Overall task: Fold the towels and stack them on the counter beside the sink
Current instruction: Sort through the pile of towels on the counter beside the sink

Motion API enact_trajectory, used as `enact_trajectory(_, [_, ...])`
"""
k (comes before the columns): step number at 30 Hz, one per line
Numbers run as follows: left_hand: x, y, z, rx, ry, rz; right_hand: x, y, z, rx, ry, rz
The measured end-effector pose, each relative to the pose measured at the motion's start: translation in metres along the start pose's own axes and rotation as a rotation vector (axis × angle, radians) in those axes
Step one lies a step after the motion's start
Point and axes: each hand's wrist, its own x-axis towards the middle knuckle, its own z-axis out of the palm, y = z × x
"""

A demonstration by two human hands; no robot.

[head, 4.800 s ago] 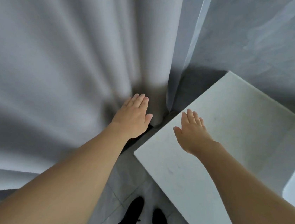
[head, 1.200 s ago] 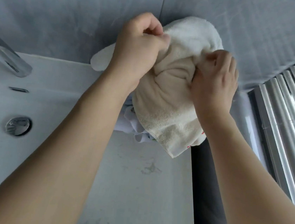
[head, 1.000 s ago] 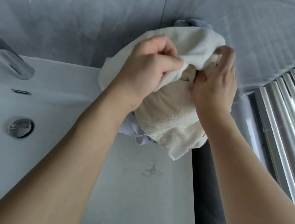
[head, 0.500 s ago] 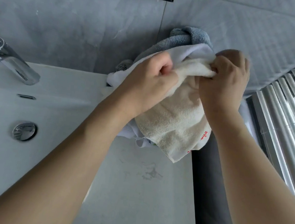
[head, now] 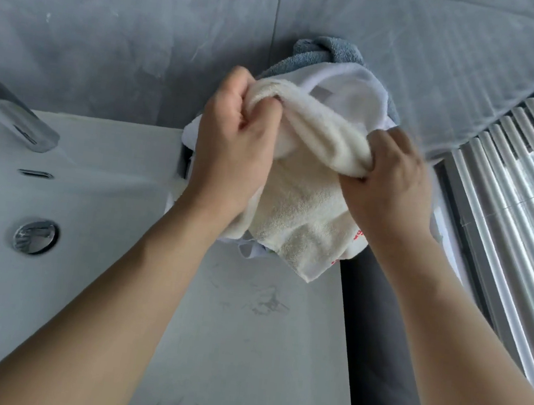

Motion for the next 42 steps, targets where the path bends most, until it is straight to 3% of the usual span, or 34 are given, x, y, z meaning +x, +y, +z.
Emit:
enact_trajectory(2, [-0.002,-0.002,-0.005,0.126,-0.132,-0.081,-0.008,0.006,0.004,0.057,-0.117,0.077])
enact_trajectory(4, [-0.003,-0.007,-0.014,0.373,-0.479,-0.214,-0.014,0.009,0.003,0.072,-0.152,0.143])
enact_trajectory(6, [-0.008,-0.01,-0.019,0.814,-0.793,-0.284,-0.014,0.007,-0.001,0.044,-0.177,0.134])
enact_trajectory(7, [-0.01,-0.014,-0.02,0.999,-0.807,-0.218,-0.014,0.006,-0.002,0.036,-0.2,0.123])
enact_trajectory(9, [-0.011,-0.019,-0.02,1.078,-0.6,-0.071,-0.012,0.006,-0.003,0.053,-0.26,0.125])
enact_trajectory(11, [-0.01,-0.025,-0.022,0.885,-0.425,-0.059,-0.013,0.005,-0.002,0.04,-0.365,0.11])
enact_trajectory(14, [-0.008,-0.018,-0.025,0.371,-0.443,-0.174,-0.018,0.006,0.003,0.002,-0.43,0.07])
enact_trajectory(17, [-0.011,-0.01,-0.028,0.306,-0.431,-0.076,-0.018,-0.001,-0.002,0.056,-0.305,0.104])
enact_trajectory(19, [-0.012,-0.012,-0.031,0.397,-0.498,-0.078,-0.015,-0.007,-0.011,0.08,-0.259,0.145])
enact_trajectory(21, [-0.01,-0.013,-0.036,0.544,-0.732,-0.236,-0.01,-0.011,-0.019,0.083,-0.239,0.168])
enact_trajectory(23, [-0.011,-0.016,-0.038,0.767,-0.944,-0.385,-0.007,-0.013,-0.024,0.051,-0.291,0.215])
enact_trajectory(24, [-0.012,-0.02,-0.037,0.889,-0.959,-0.395,-0.006,-0.015,-0.027,0.028,-0.356,0.233])
enact_trajectory(27, [-0.013,-0.028,-0.035,0.959,-0.722,-0.377,-0.006,-0.02,-0.036,0.018,-0.594,0.276])
enact_trajectory(30, [-0.012,-0.032,-0.036,0.558,-0.477,-0.525,-0.002,-0.024,-0.043,0.178,-0.723,0.403])
enact_trajectory(32, [-0.012,-0.031,-0.036,0.386,-0.423,-0.564,0.002,-0.023,-0.043,0.238,-0.729,0.445])
enact_trajectory(35, [-0.013,-0.028,-0.041,0.406,-0.668,-0.548,0.002,-0.021,-0.04,0.411,-0.652,0.551])
enact_trajectory(38, [-0.016,-0.023,-0.052,0.514,-1.077,-0.747,-0.004,-0.019,-0.038,0.607,-0.495,0.68])
enact_trajectory(40, [-0.021,-0.028,-0.055,0.691,-1.069,-0.781,-0.007,-0.019,-0.037,0.673,-0.446,0.745])
enact_trajectory(42, [-0.028,-0.036,-0.054,0.646,-0.886,-0.783,-0.008,-0.019,-0.038,0.71,-0.51,0.743])
